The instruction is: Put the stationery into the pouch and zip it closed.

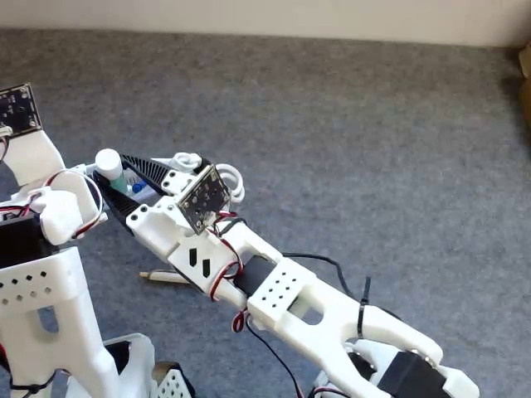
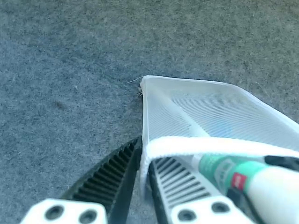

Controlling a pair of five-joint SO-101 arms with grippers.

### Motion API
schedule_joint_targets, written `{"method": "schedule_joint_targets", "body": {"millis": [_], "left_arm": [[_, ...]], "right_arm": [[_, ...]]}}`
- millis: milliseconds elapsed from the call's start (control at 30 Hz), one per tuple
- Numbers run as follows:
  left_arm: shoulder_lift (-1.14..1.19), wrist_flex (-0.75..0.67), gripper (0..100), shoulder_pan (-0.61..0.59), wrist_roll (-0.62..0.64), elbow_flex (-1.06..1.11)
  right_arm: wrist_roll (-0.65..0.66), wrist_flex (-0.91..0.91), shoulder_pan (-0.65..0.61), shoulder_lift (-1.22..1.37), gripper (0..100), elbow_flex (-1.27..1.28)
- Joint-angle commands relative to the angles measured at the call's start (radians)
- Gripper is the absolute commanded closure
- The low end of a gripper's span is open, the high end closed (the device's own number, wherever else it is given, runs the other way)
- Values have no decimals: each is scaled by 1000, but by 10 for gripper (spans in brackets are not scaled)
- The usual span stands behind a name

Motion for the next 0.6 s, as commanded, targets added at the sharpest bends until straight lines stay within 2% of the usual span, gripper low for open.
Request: {"method": "schedule_joint_targets", "body": {"millis": [0,200,433,500,567], "left_arm": [[-2,5,995,25,-5,7],[-2,6,995,25,-5,7],[-2,6,995,24,-5,7],[-2,6,995,24,-5,7],[-2,6,995,24,-5,7]], "right_arm": [[-12,38,2,-13,991,-47],[-233,45,38,-12,991,-67],[-230,47,48,-13,989,-67],[-230,47,47,-13,950,-65],[-230,48,47,-13,872,-61]]}}
